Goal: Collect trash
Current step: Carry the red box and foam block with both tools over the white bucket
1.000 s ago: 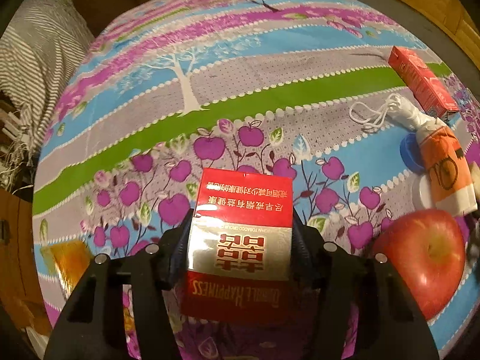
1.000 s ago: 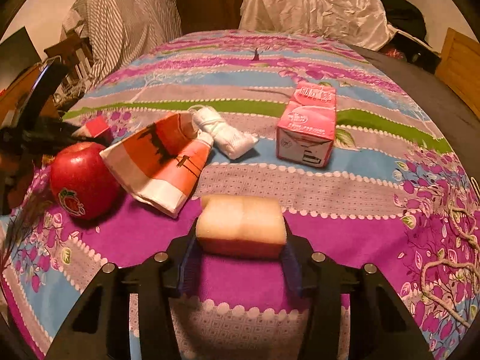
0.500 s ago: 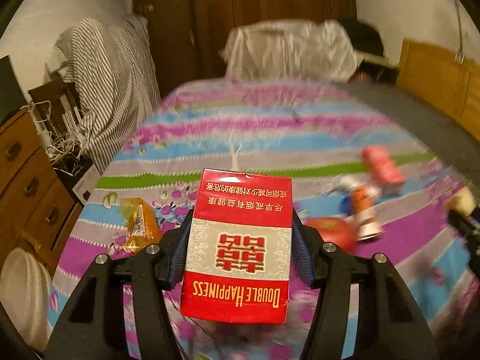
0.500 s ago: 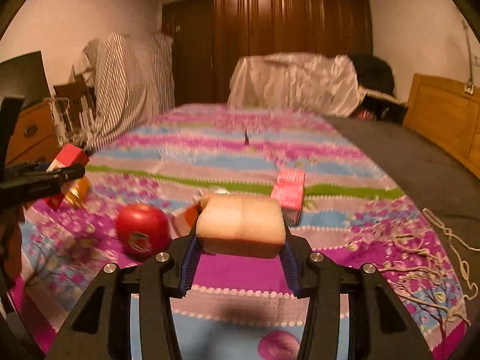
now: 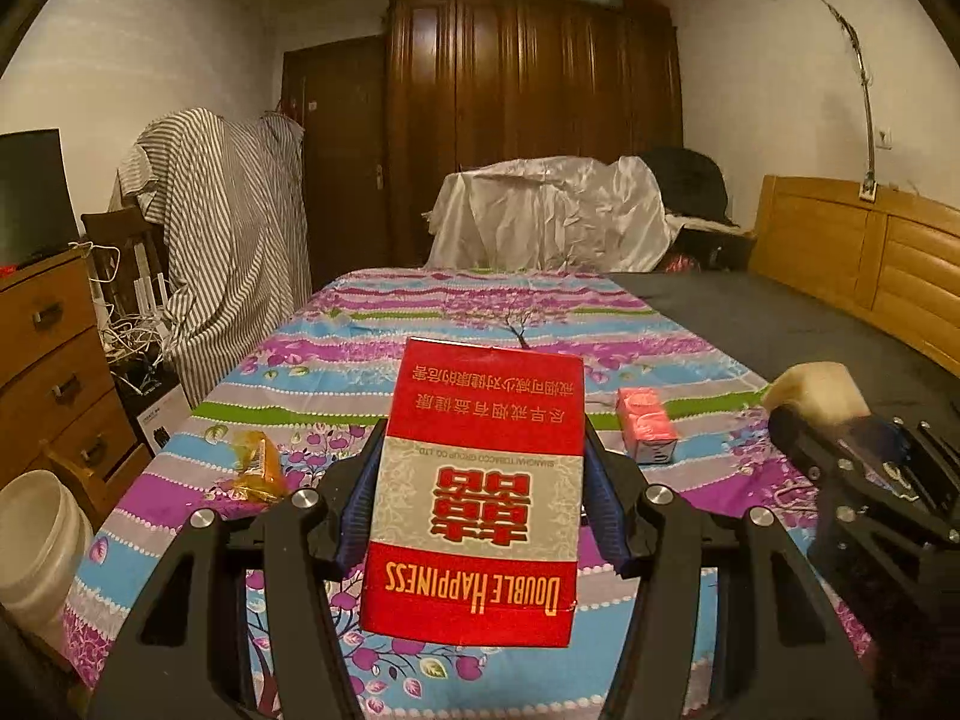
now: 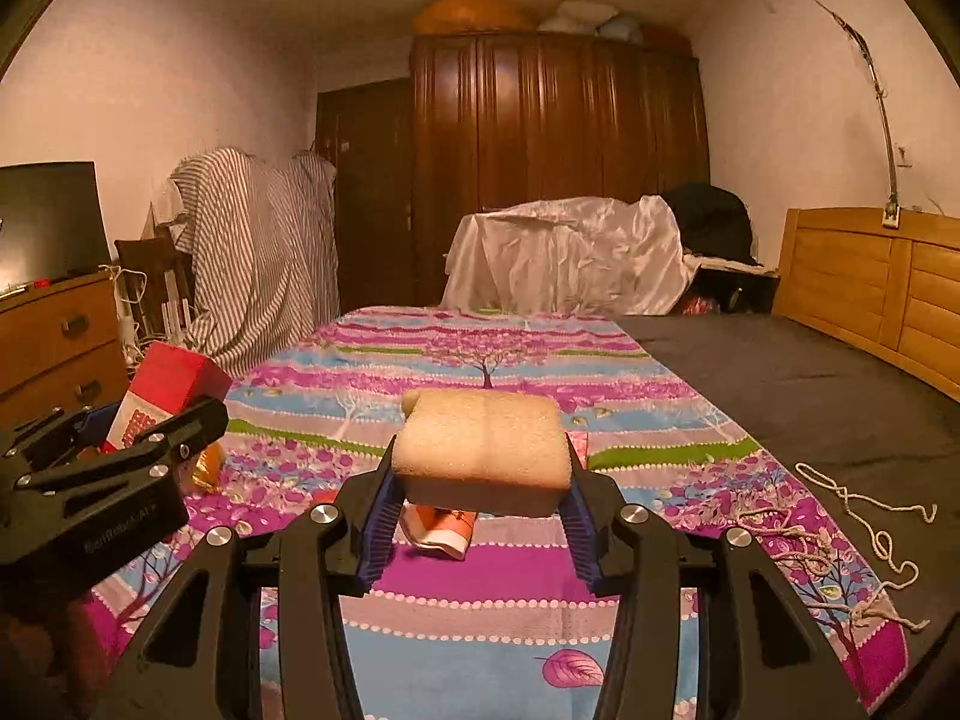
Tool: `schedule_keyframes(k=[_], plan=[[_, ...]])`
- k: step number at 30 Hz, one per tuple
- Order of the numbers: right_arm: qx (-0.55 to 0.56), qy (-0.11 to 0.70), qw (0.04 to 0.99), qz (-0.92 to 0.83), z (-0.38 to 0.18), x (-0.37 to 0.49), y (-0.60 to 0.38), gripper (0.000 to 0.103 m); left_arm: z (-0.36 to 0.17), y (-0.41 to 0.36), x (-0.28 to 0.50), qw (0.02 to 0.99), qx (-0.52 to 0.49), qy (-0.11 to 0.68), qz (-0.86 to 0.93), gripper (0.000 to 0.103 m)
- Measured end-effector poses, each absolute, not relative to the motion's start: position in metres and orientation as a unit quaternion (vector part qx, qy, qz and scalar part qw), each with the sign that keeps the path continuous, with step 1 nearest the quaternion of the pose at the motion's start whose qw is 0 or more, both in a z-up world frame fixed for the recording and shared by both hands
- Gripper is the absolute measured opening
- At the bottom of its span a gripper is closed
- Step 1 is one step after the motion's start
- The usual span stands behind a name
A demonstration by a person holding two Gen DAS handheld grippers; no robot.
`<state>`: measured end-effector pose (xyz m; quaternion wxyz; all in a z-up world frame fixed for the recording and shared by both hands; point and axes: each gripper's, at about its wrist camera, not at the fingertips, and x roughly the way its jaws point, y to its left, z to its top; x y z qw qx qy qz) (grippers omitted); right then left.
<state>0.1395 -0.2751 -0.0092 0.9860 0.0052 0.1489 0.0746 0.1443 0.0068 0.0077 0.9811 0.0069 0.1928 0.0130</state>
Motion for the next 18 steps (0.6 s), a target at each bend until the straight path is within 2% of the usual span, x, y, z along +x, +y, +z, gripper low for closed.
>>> schedule_keyframes(k=[18], plan=[[0.001,0.136,0.987,0.082,0.011,0.113,-0.266,0.049,0.016,0.004,0.128,0.983,0.008,0.18,0.025,0.056]])
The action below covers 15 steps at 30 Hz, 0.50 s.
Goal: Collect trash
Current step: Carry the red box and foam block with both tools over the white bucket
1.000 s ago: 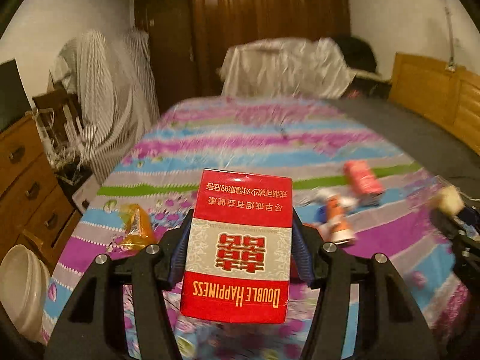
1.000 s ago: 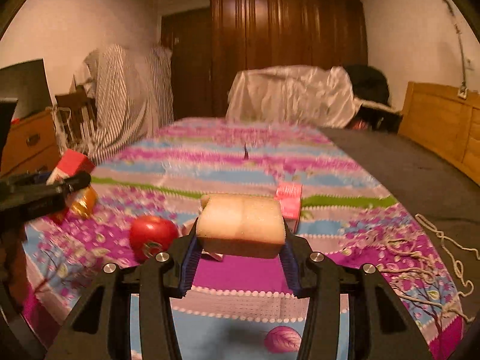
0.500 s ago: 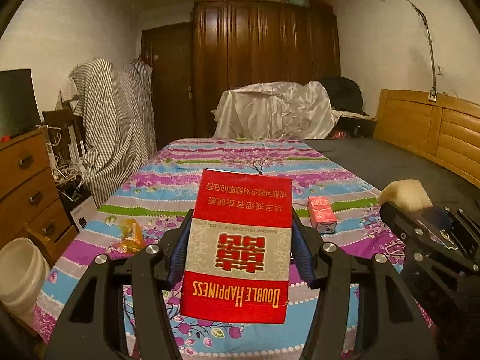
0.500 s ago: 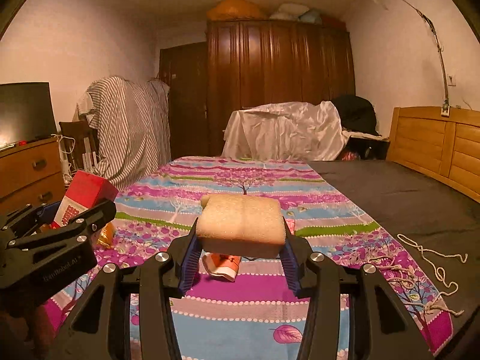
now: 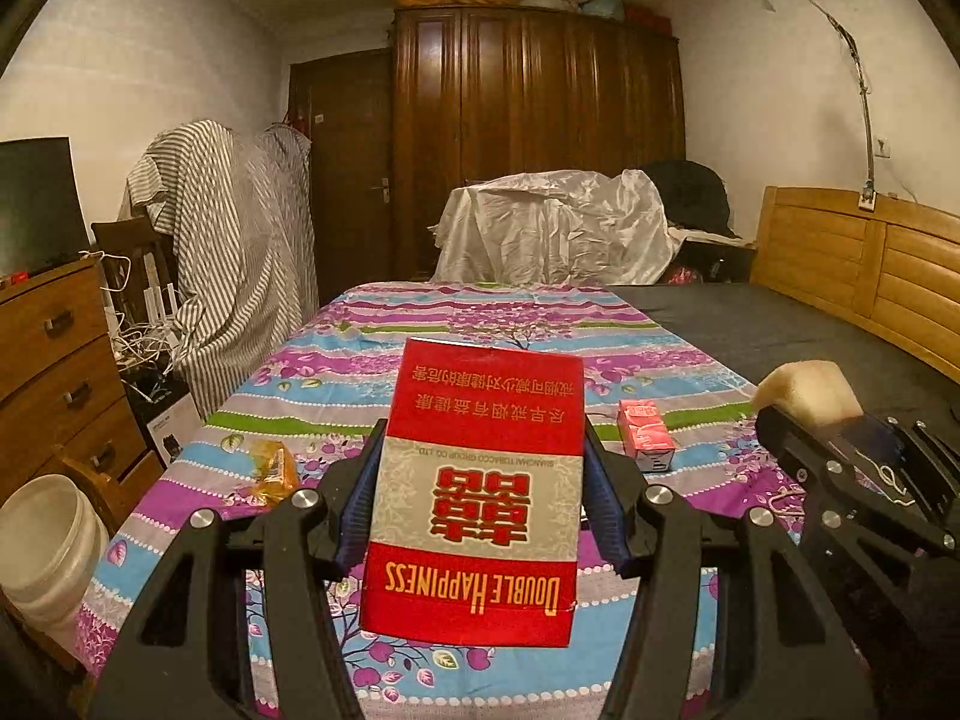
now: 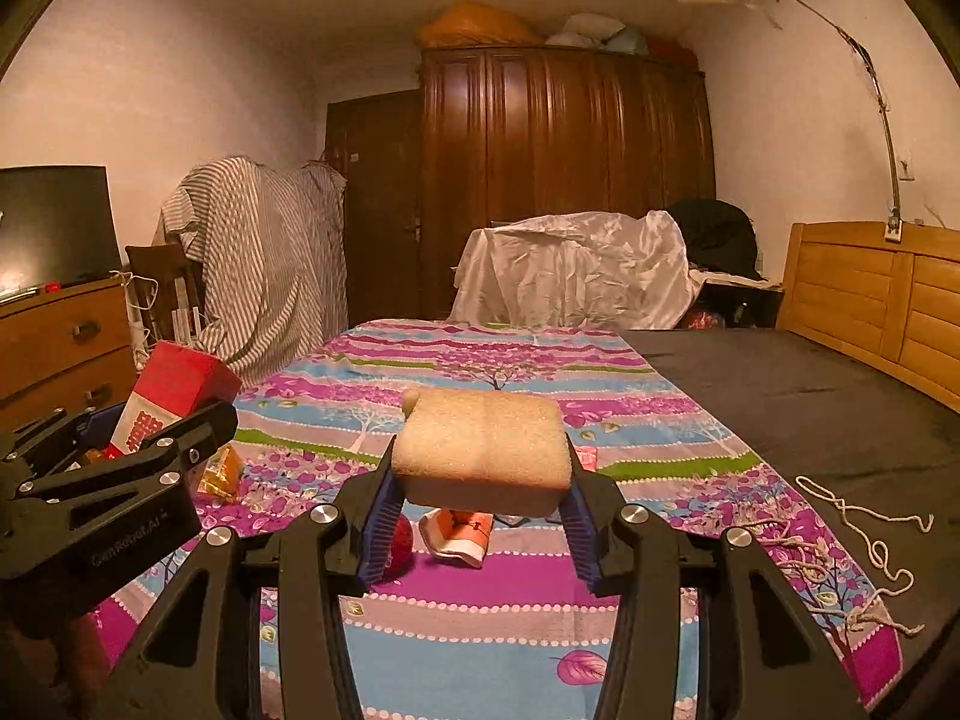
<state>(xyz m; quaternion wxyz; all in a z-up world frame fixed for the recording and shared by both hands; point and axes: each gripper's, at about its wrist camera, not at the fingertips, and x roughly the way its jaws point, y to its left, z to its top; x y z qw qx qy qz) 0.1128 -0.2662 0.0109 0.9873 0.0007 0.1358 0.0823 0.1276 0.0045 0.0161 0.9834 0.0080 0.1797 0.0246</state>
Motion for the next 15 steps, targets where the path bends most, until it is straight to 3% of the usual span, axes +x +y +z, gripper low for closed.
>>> schedule_keyframes(k=[15], plan=[[-0.024,0.14,0.971,0.193,0.04,0.142,-0.163,0.049,0.031,0.101,0.123,0.973,-0.014,0.186,0.137,0.056]])
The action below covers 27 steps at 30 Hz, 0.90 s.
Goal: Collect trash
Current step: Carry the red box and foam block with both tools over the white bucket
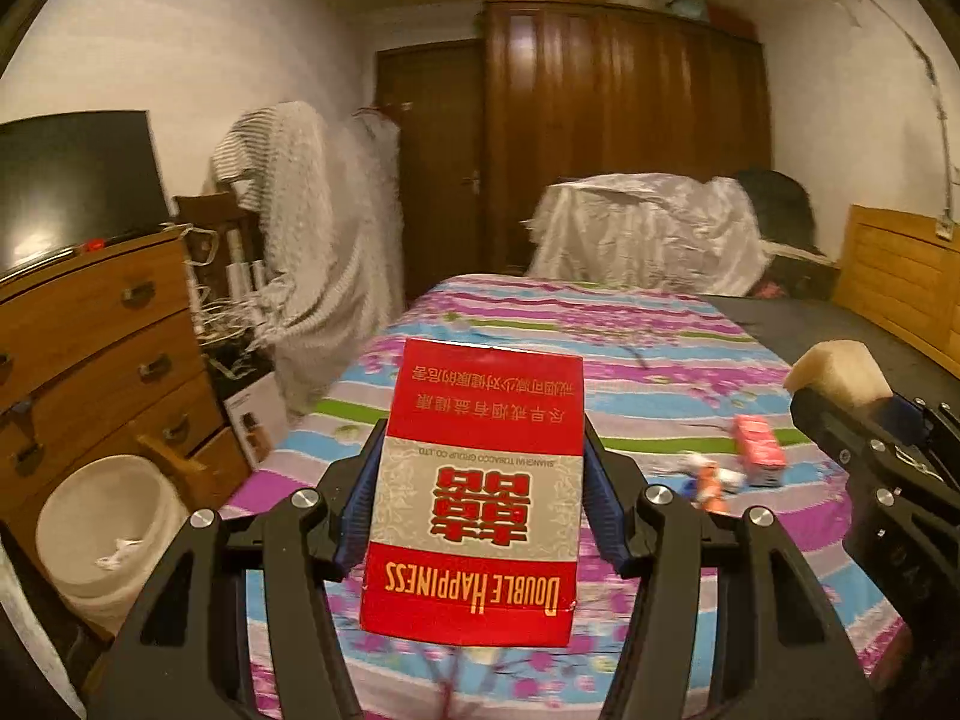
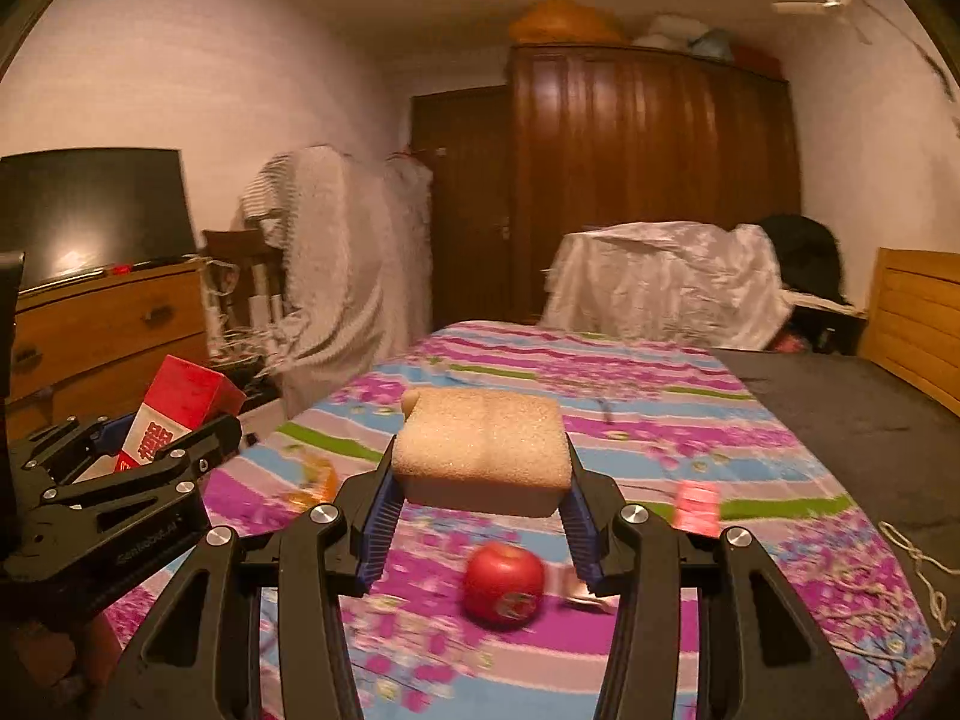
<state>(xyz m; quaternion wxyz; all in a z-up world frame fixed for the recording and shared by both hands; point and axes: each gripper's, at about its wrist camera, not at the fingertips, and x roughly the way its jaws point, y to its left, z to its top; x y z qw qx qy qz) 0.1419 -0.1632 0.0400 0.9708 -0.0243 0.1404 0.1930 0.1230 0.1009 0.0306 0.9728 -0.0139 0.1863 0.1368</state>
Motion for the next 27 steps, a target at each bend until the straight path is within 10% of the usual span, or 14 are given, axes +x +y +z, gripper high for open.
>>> schedule_keyframes(k=[27], plan=[[-0.095,0.168,0.887,0.42,0.088,0.131,0.202,0.049,0.059,0.356,0.038,0.915,-0.078,0.195,0.344,0.056]])
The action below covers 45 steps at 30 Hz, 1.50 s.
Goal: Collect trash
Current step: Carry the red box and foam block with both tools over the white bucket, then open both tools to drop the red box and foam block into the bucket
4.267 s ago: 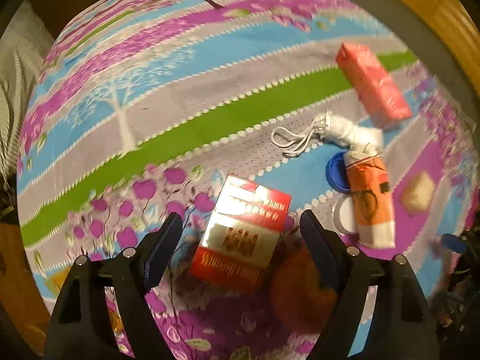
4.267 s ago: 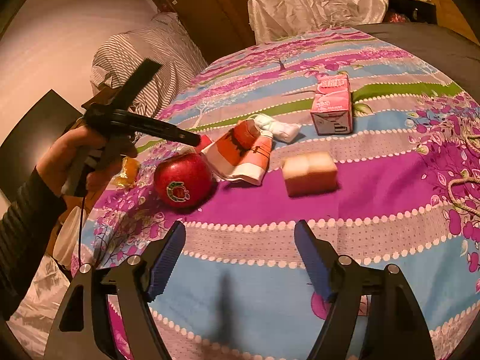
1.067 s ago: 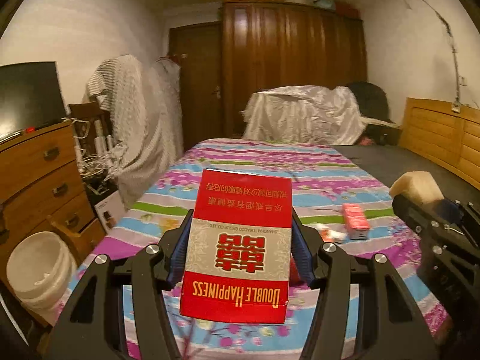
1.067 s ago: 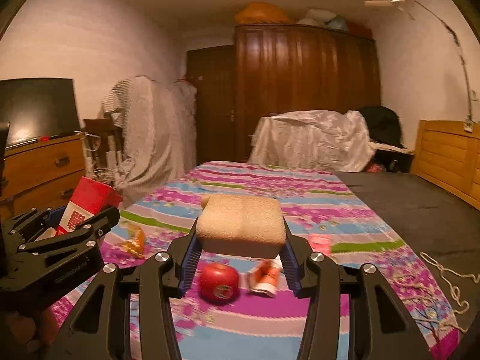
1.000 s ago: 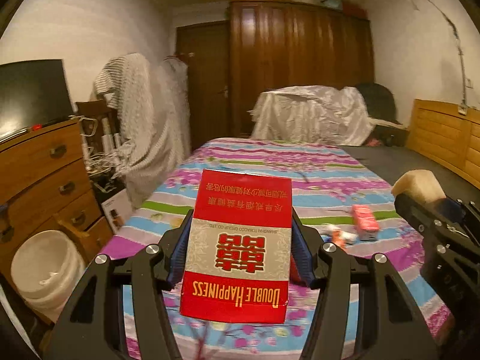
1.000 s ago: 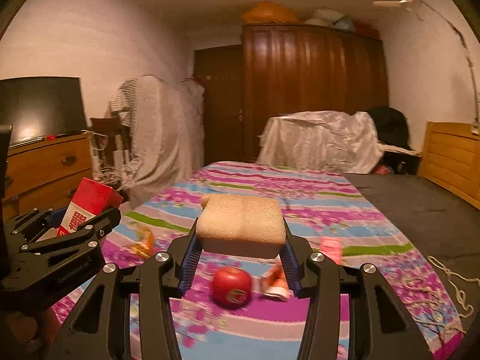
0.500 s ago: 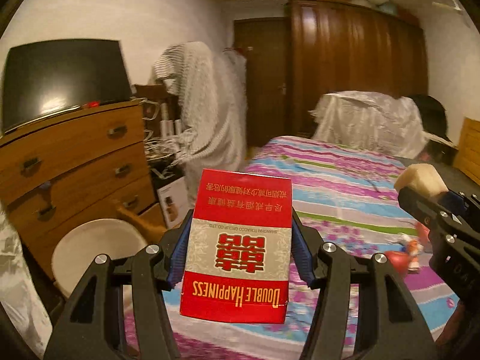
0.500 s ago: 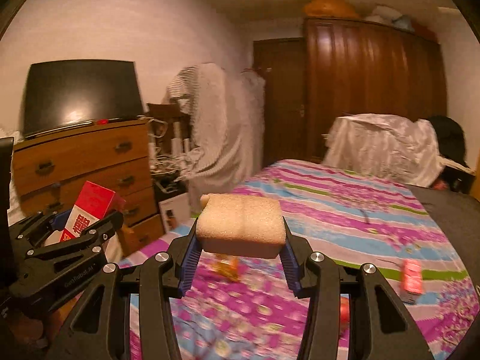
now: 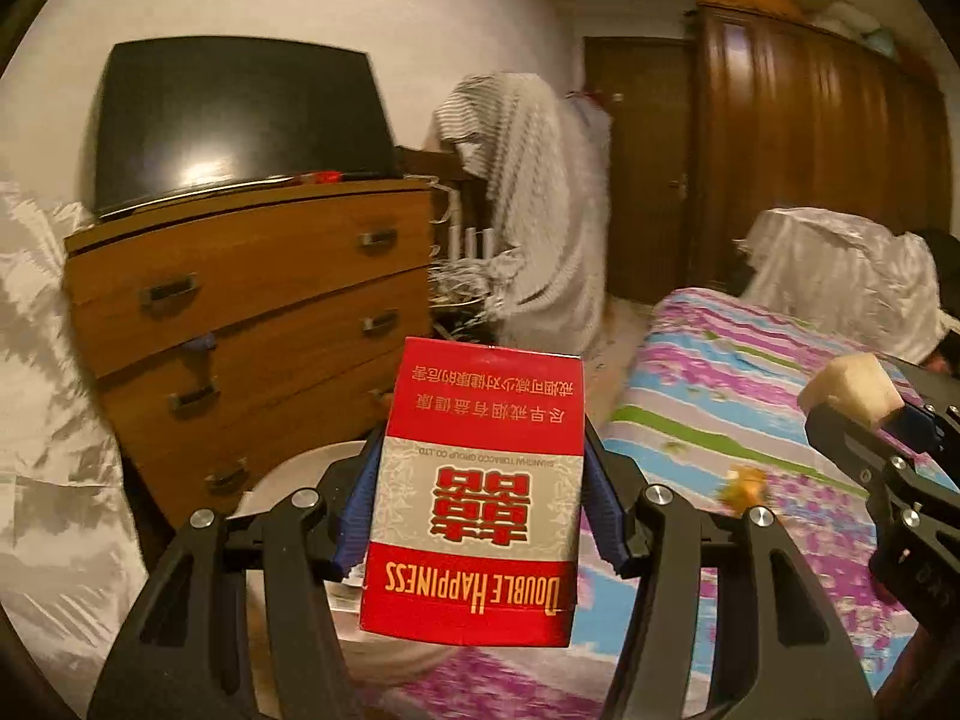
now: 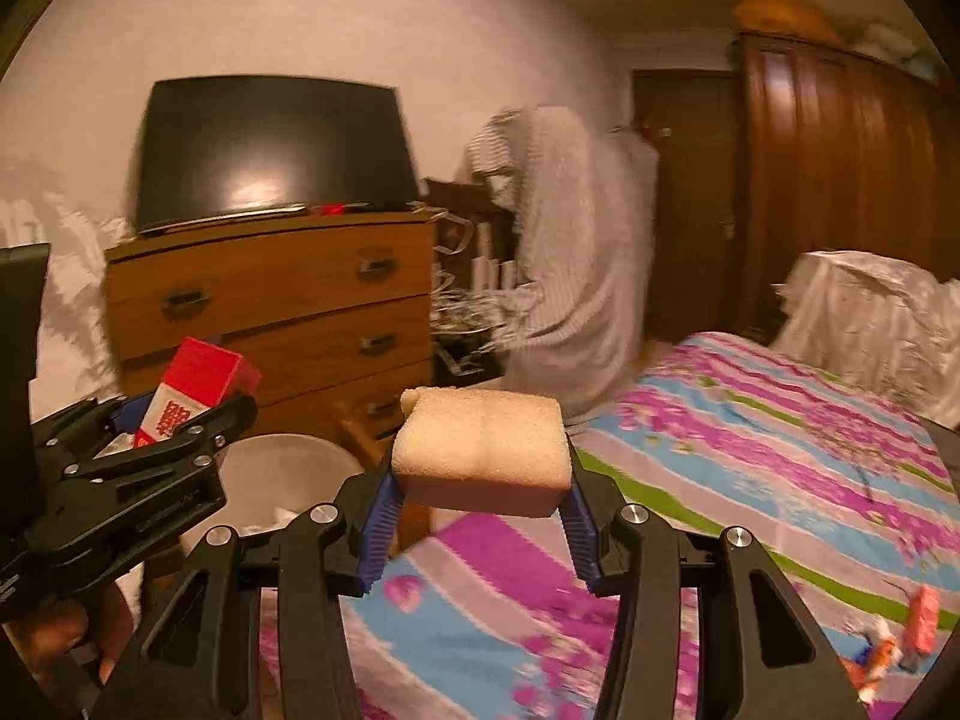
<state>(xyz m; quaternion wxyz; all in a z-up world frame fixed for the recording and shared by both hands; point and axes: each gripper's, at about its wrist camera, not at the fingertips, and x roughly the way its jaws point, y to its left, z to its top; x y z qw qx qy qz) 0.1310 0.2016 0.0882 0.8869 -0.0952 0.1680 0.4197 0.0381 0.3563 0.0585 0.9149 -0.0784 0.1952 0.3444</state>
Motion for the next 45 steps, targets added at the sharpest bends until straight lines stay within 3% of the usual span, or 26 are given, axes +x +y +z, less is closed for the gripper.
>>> schedule_keyframes(k=[8,22,30,45], plan=[[-0.131,0.207,0.842,0.481,0.091,0.124,0.315,0.049,0.052,0.429,0.019,0.892,-0.103,0.228,0.376,0.056],[-0.189,0.388,0.733,0.526,0.025,0.174,0.449,0.049,-0.007,0.543,0.032,0.857,-0.175,0.357,0.328,0.056],[-0.211,0.452,0.689,0.526,-0.009,0.191,0.476,0.05,-0.033,0.575,0.033,0.844,-0.204,0.389,0.308,0.056],[-0.207,0.451,0.694,0.522,-0.005,0.201,0.462,0.05,-0.042,0.602,0.024,0.836,-0.227,0.384,0.319,0.056]])
